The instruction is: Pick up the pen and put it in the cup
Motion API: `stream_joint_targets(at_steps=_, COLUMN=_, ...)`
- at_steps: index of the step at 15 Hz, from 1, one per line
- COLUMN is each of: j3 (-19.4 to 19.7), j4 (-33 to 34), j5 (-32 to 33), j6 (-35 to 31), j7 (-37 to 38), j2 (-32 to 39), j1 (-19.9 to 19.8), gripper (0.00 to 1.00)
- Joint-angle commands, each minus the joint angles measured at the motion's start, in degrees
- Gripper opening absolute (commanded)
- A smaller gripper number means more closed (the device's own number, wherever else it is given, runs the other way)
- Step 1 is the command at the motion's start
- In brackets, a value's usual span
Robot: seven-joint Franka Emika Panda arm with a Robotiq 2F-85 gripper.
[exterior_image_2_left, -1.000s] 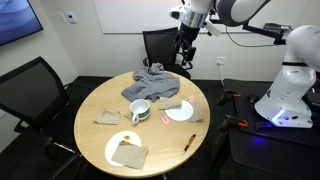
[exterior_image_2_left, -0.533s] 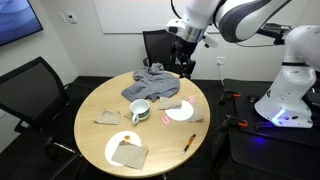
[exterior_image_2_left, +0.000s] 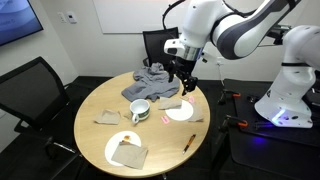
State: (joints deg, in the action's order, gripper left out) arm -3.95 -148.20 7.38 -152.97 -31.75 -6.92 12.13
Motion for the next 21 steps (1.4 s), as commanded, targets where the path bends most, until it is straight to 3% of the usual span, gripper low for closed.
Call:
stream_joint_targets(at_steps=1, j3=-0.45, j4=1.09, j5=-6.70, j6=-0.34, j7=-8.43, j2=3.58, j1=1.47, gripper=1.00)
stream_joint_targets(at_steps=13, j3=-7.17, j4=1.92, j5=-17.57, j6=-4.72, j7=-30.51, j2=15.12, j1=-2.05, gripper=1.00)
stream_joint_targets(at_steps=21, j3=-12.76, j4=1.17, j5=-17.13, j6=-10.44, j7=-31.74, j2=21.10, j1=-5.33, gripper=1.00)
